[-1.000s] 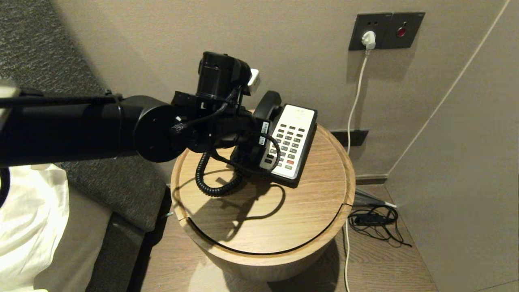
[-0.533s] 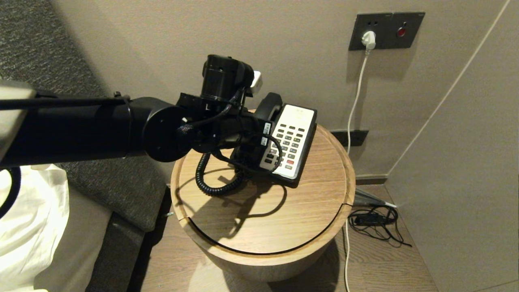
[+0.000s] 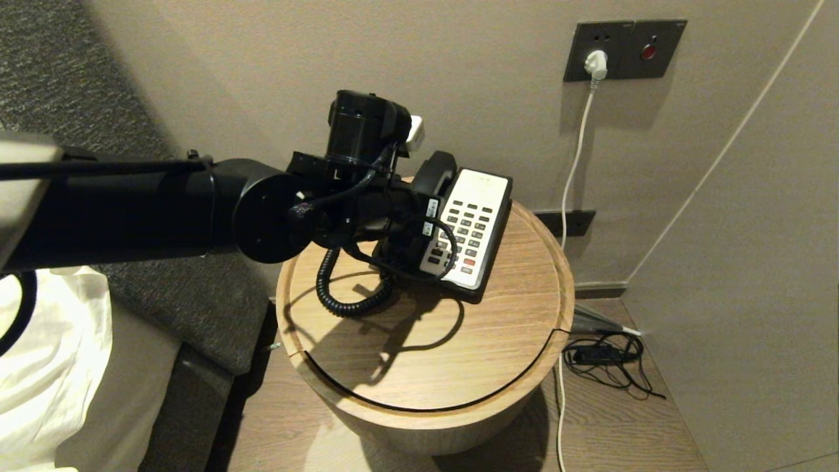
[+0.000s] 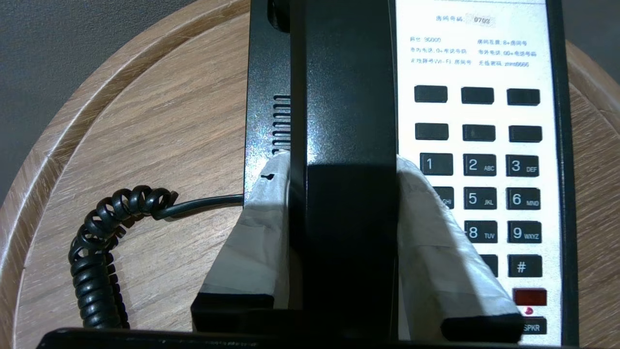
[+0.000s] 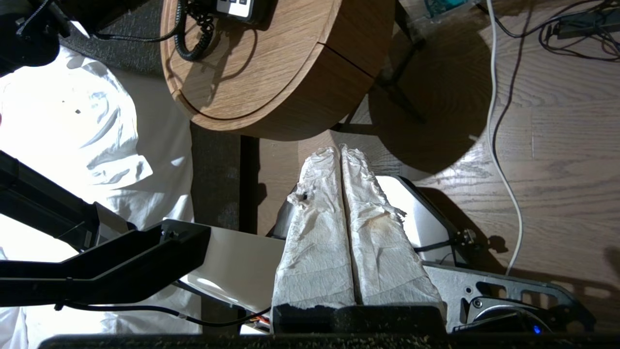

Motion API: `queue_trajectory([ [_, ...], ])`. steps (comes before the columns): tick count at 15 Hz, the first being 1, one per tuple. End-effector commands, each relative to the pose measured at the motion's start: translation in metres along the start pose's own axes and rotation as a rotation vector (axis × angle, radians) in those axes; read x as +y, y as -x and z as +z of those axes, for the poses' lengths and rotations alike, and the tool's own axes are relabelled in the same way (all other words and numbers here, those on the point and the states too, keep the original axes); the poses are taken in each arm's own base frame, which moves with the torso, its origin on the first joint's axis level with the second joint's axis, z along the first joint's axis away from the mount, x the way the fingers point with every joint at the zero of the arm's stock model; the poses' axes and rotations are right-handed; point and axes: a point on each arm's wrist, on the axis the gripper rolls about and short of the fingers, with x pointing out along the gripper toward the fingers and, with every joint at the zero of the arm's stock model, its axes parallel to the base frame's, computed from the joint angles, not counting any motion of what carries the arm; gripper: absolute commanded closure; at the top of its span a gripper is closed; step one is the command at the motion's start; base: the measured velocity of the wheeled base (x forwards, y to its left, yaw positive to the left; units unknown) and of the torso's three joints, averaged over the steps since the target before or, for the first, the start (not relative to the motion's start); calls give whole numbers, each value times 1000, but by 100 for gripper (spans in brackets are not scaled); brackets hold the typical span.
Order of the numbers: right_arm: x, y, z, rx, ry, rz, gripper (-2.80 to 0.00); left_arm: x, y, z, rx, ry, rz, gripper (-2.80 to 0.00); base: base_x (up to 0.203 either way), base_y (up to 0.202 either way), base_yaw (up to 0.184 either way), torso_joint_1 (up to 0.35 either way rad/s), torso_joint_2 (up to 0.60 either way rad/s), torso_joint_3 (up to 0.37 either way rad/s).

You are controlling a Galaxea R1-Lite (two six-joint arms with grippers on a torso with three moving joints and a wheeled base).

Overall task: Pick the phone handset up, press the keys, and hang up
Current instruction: Put the handset back

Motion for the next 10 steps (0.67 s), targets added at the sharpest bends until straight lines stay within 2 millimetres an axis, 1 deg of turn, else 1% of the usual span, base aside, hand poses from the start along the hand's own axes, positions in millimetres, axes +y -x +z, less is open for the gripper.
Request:
queue_trajectory([
  [1,0,-2,0,9,-4,2,0,0,0,-3,13,-6,1,0,0,0,0,0,0,0],
  [2,0,-2,0,14,-4,10,0,0,0,-3,11,-3,1,-280,0,0,0,0,0,0],
  [7,0,-4,-1,25,-4,10,0,-2,0,1,-13,4,-4,-280,0,0,0,0,0,0],
  [10,-2,-5,-3,30,-3,8,0,0,8,7,-35,8,0,-280,0,0,0,0,0,0],
])
